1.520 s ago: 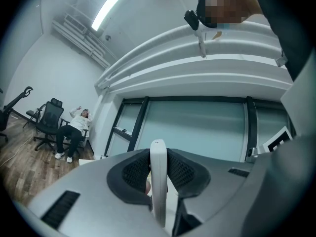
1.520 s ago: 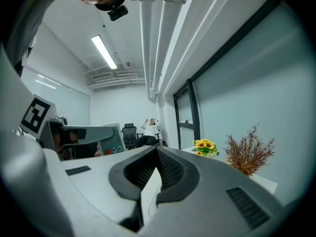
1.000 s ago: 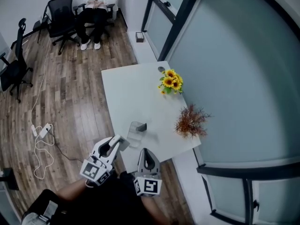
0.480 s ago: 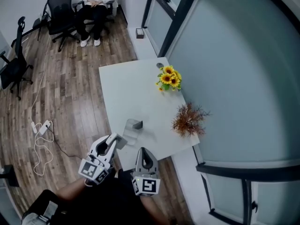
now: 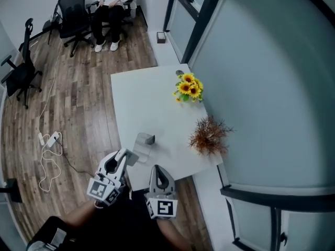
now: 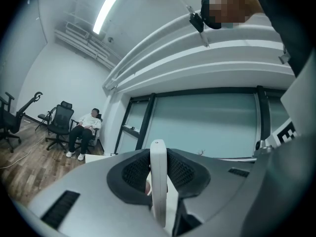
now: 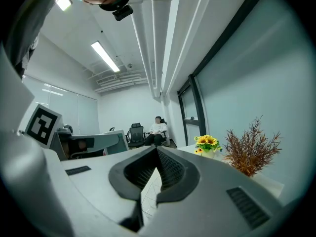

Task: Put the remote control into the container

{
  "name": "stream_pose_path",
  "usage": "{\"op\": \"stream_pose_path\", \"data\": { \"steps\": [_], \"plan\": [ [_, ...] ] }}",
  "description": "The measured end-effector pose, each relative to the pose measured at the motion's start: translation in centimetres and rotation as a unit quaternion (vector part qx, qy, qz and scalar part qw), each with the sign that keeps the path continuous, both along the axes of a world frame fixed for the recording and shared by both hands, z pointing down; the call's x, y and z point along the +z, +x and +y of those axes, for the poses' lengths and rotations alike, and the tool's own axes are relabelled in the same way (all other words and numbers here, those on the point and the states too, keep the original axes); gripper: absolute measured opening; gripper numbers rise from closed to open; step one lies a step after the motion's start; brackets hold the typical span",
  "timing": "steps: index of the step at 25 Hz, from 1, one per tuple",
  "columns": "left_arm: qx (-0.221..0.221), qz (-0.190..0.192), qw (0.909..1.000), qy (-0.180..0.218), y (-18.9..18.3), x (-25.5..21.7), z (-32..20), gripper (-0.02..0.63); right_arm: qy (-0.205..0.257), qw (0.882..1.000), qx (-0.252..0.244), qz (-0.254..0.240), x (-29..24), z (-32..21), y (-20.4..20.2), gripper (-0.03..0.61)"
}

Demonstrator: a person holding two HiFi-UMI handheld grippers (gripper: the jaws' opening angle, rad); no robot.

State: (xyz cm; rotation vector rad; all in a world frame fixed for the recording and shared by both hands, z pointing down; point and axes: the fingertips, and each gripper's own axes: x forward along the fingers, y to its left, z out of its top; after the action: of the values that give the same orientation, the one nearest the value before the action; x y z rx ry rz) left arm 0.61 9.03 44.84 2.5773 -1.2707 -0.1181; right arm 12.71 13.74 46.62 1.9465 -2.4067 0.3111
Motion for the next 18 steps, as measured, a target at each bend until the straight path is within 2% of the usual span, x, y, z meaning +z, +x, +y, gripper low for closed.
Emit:
{"op": "stream_pose_path", "data": {
  "steps": [8,13,18],
  "plan": [
    [0.004,-0.019,0.9997,-0.017,1.0,2.2,-0.9,0.095,-0.013,1.000,-0.010,-0.013,0.7,-1.0,0.3,0.005],
    [0.020,-0.008,0.9998,-0.007,1.5,2.8,-2.4,0.095,-0.010,1.000,-0.004,-0.013,1.1,-2.3,0.5,0.005],
    [0.039,-0.010,0.9991,-0.015,1.8,4.5,-4.2,0.095,-0.015,1.000,0.005,-0.013,1.9,-3.9,0.3,0.005]
  ]
}}
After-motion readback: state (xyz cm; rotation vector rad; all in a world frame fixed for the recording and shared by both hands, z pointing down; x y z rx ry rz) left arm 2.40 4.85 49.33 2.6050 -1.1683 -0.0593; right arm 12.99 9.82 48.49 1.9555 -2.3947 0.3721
